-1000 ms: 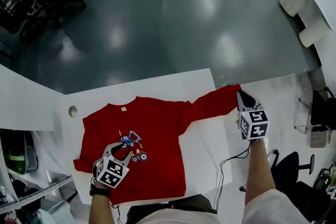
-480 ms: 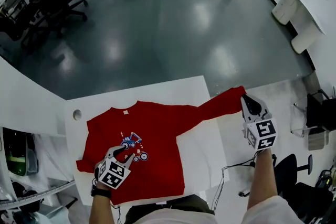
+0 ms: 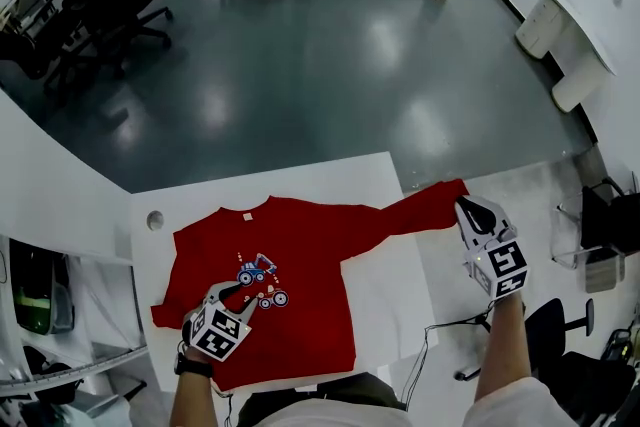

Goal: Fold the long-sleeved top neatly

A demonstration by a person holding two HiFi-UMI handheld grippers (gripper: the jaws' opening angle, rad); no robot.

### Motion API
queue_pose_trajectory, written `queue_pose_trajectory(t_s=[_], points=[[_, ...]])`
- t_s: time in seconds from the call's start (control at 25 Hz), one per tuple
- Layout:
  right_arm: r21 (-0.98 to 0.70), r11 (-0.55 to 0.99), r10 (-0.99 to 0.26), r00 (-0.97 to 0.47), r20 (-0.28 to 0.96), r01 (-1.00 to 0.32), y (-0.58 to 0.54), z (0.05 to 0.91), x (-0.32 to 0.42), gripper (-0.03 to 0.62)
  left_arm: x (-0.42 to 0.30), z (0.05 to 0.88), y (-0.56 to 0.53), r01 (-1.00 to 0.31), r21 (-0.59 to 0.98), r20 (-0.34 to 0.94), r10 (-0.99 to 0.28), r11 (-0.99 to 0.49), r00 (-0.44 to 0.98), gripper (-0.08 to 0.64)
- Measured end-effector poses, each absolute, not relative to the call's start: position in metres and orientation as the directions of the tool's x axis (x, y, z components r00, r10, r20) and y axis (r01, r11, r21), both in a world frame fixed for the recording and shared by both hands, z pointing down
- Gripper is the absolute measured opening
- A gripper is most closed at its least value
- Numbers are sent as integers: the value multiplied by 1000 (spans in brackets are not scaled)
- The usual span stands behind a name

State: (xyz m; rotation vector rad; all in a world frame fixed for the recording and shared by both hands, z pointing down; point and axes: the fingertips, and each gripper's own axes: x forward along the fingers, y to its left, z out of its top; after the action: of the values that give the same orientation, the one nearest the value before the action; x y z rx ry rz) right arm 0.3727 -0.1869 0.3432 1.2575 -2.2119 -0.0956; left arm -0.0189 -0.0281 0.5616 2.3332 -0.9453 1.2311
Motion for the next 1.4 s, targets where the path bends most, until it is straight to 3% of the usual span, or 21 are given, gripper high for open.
queue_pose_trajectory(t_s=[0.36, 0.76, 1.2, 1.4], points=[[389, 606, -783, -431, 449, -694, -188, 340, 348, 20, -19, 565, -19, -704, -2, 827, -397, -710, 397, 155], [407, 744, -668, -568, 481, -530, -180, 319, 227, 20, -53, 571, 5, -770, 14, 825, -428, -638, 369, 155], [409, 863, -482, -724, 494, -296, -152, 316, 79, 20, -99, 577, 27, -830, 40, 812, -466, -556, 352, 155], [457, 883, -372, -754, 541, -107, -128, 340, 12, 20, -124, 582, 41, -852, 56, 811, -473, -521, 343, 155]])
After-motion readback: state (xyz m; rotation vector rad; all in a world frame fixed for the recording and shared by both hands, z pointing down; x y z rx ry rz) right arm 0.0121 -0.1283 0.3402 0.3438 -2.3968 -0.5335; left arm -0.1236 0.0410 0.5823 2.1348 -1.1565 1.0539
